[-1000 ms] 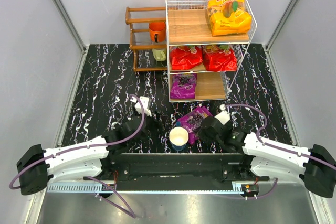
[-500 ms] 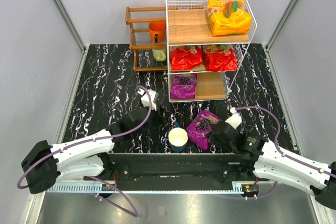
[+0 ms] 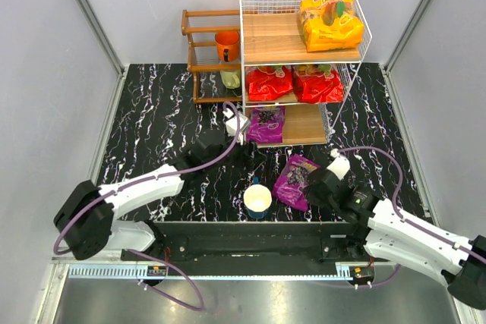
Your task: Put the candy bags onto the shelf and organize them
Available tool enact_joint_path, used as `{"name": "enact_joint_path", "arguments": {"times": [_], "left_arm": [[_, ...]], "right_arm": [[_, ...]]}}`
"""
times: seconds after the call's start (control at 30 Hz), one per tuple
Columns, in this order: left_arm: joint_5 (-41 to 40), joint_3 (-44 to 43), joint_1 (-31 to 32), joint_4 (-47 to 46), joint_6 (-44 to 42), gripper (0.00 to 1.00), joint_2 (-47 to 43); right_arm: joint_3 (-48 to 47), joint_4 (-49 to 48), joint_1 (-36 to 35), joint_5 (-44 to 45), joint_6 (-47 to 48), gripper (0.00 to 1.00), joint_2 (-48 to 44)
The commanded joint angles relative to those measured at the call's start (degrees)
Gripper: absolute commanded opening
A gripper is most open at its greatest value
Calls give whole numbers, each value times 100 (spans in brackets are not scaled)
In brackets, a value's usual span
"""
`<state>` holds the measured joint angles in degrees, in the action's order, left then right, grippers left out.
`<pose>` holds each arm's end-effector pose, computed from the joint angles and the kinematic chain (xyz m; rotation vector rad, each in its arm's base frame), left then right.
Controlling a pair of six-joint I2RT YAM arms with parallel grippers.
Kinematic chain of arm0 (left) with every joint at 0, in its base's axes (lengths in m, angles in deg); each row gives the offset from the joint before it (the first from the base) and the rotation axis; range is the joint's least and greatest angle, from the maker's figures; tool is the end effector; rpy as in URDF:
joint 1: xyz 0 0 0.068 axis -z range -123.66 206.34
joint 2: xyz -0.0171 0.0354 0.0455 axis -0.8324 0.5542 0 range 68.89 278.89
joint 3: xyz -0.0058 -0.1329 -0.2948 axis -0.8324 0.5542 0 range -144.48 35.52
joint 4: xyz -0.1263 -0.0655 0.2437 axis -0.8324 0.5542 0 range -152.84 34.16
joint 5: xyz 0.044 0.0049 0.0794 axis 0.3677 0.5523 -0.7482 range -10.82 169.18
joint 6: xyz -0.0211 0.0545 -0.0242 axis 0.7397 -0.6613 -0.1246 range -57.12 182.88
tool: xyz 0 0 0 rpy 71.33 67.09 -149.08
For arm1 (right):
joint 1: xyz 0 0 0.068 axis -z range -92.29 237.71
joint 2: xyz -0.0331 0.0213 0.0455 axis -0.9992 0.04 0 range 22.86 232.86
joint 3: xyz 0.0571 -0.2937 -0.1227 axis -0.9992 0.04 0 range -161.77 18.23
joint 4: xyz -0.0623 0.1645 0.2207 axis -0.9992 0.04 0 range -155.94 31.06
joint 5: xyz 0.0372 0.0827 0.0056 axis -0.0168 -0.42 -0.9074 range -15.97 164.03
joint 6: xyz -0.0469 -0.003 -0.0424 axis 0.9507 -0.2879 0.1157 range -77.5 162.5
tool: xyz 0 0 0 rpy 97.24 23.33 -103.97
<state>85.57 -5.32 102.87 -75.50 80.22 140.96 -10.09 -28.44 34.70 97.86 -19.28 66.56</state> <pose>0.2011 -0.2201 0.2881 0.5775 1.9019 -0.8493 0.0977 0.0971 0.2243 0.3564 2.4027 0.4096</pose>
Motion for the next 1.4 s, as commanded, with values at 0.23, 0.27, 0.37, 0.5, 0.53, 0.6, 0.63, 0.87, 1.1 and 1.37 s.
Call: {"name": "enact_joint_path", "arguments": {"times": [0.23, 0.27, 0.37, 0.5, 0.53, 0.6, 0.63, 0.87, 1.1, 1.37], "left_arm": [[1206, -469, -20, -737, 23, 75, 1001], [1250, -477, -20, -746, 23, 75, 1045], [1355, -513, -20, -834, 23, 74, 1282], [1531, -583, -20, -1009, 76, 74, 1572], [1592, -618, -20, -1036, 94, 74, 1677], [1593, -636, 23, -1089, 138, 74, 1740], [1558, -627, 32, -1115, 146, 74, 1783], [1128, -416, 252, -1519, 444, 79, 1986], [724, -407, 445, -1845, 744, 78, 2337], [345, -592, 454, -1441, 972, 71, 2460]], "right_arm": [[-33, -1534, 1118, -599, 1440, 0, 840], [-42, -1604, 1144, -582, 1519, 0, 876], [-16, -1780, 1267, -660, 1642, 0, 921], [37, -1860, 1443, -827, 1660, 0, 938], [54, -1886, 1478, -854, 1669, 0, 947], [81, -1965, 1522, -907, 1678, 0, 965], [107, -1991, 1557, -924, 1695, 0, 982], [124, -2237, 1663, -1056, 1783, 0, 1088], [177, -2335, 1715, -1162, 1775, 0, 1070], [274, -2352, 1759, -1206, 1748, 0, 807]]}}
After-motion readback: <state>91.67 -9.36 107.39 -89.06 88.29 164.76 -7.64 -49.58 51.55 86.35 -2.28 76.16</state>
